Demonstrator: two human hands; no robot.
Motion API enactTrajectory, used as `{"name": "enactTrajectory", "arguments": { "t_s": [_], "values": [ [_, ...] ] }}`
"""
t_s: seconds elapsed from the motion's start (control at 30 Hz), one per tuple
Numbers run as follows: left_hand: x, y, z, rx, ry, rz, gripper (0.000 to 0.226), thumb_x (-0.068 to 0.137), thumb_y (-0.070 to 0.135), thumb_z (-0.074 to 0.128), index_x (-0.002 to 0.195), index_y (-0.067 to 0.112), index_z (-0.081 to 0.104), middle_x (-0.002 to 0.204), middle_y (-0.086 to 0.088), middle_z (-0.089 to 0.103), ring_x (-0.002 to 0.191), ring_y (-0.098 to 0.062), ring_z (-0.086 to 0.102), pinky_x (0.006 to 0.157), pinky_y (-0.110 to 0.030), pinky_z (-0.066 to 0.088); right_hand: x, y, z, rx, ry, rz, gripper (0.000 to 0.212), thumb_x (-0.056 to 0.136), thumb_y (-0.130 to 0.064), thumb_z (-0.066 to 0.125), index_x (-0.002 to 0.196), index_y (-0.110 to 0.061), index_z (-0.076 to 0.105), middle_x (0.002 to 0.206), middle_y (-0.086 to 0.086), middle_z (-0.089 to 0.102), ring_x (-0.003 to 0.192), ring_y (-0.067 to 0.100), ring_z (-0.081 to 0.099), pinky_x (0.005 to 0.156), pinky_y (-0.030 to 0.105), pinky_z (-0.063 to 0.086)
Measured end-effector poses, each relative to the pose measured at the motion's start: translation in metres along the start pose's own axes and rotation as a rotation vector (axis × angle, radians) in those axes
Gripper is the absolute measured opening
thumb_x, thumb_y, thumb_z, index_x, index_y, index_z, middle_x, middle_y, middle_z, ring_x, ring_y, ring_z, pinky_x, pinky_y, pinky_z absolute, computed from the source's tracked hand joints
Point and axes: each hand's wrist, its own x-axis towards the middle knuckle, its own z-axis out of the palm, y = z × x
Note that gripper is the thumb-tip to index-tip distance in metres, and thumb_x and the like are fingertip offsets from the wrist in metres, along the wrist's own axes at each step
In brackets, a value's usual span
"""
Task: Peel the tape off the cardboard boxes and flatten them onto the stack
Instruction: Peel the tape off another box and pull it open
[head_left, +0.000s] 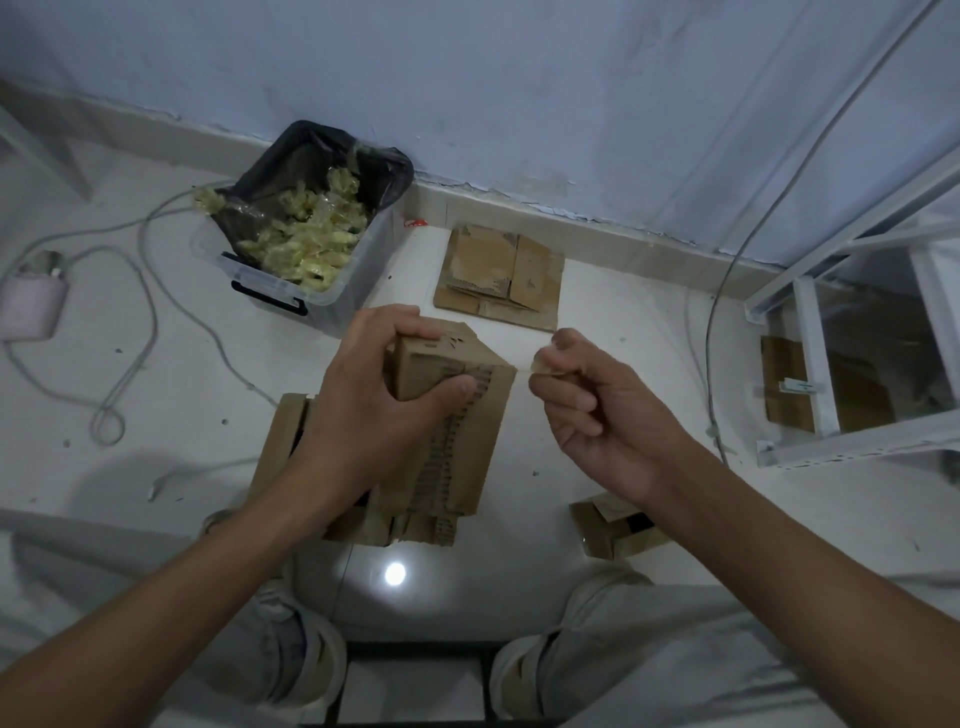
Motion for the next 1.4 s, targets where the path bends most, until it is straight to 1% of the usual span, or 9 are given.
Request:
{"name": "enactTrajectory", "arguments": {
  "t_s": [0.13,0.2,0.37,0.53,0.67,0.93,1.17,1.3,1.4],
  "values": [
    [0.004,-0.002,-0.005,-0.067,0.023,-0.116,0.058,0.073,0.067,0.077,0.119,0.036,0.058,0.131,0.022,0.049,0.112,-0.001,0.058,0.083,-0.027,0.055,0.001,-0.016,0.001,-0.391,0.055,-0.055,0.006,0.104,-0.013,0.058,0.101,-0.016,0.055,0.070,0.000,0.045,0.060,0.010,0.051,0.047,0.016,0.042],
    [0.007,-0.002,-0.007,-0.083,0.040,-0.168,0.058,0.068,0.065,0.072,0.117,0.036,0.059,0.126,0.026,0.050,0.107,0.000,0.058,0.077,-0.024,0.053,0.003,-0.018,0.002,-0.638,0.069,-0.071,0.012,0.106,-0.016,0.057,0.116,-0.010,0.056,0.085,0.007,0.064,0.073,0.016,0.062,0.057,0.020,0.047],
    [0.012,-0.014,-0.008,0.041,0.041,-0.247,0.051,0.076,0.057,0.080,0.116,0.034,0.057,0.118,0.013,0.050,0.105,-0.007,0.057,0.085,-0.038,0.058,0.012,-0.011,0.012,-0.652,-0.034,-0.044,0.031,0.109,-0.012,0.051,0.138,-0.007,0.057,0.109,0.016,0.073,0.090,0.023,0.068,0.070,0.024,0.055],
    [0.019,-0.013,-0.009,0.097,0.065,-0.138,0.049,0.075,0.049,0.081,0.114,0.030,0.058,0.113,0.009,0.049,0.101,-0.005,0.055,0.082,-0.027,0.051,0.024,-0.005,0.028,-0.797,-0.117,-0.051,0.030,0.111,-0.019,0.048,0.120,0.005,0.062,0.090,0.018,0.071,0.075,0.023,0.069,0.061,0.022,0.052],
    [0.026,-0.016,-0.025,0.106,0.126,-0.160,0.049,0.073,0.052,0.081,0.113,0.032,0.059,0.116,0.009,0.049,0.104,-0.005,0.054,0.083,-0.027,0.049,0.040,0.001,0.042,-0.884,-0.125,-0.001,0.031,0.114,-0.024,0.041,0.098,-0.009,0.063,0.066,0.008,0.054,0.056,0.019,0.054,0.053,0.023,0.037],
    [0.025,-0.034,-0.049,0.120,0.253,-0.180,0.047,0.076,0.047,0.084,0.111,0.030,0.058,0.116,0.010,0.046,0.102,0.008,0.051,0.078,-0.012,0.041,0.072,0.022,0.071,-1.181,-0.227,0.200,0.028,0.108,-0.032,0.058,0.109,-0.012,0.077,0.064,0.001,0.045,0.056,0.014,0.045,0.056,0.025,0.034],
    [0.024,-0.059,-0.064,0.123,0.301,-0.180,0.047,0.078,0.041,0.085,0.113,0.027,0.058,0.120,0.007,0.045,0.105,0.015,0.046,0.080,-0.002,0.038,0.096,0.045,0.090,-0.672,-0.137,0.490,0.032,0.108,-0.020,0.048,0.094,-0.014,0.075,0.074,-0.002,0.046,0.067,0.011,0.046,0.062,0.022,0.036],
    [0.024,-0.069,-0.081,0.063,0.376,-0.234,0.045,0.080,0.042,0.084,0.114,0.029,0.058,0.121,0.007,0.046,0.108,0.001,0.052,0.089,-0.016,0.043,0.107,0.058,0.090,-0.440,-0.227,0.488,0.021,0.110,-0.017,0.047,0.122,-0.003,0.058,0.090,0.005,0.058,0.078,0.013,0.060,0.072,0.023,0.049],
    [0.027,-0.072,-0.089,0.071,0.388,-0.205,0.046,0.079,0.040,0.085,0.114,0.027,0.058,0.120,0.007,0.046,0.109,0.001,0.051,0.091,-0.012,0.042,0.117,0.062,0.090,-0.424,-0.252,0.456,0.019,0.105,-0.015,0.056,0.117,-0.001,0.061,0.092,0.007,0.064,0.080,0.013,0.066,0.066,0.017,0.056]
  ]
}}
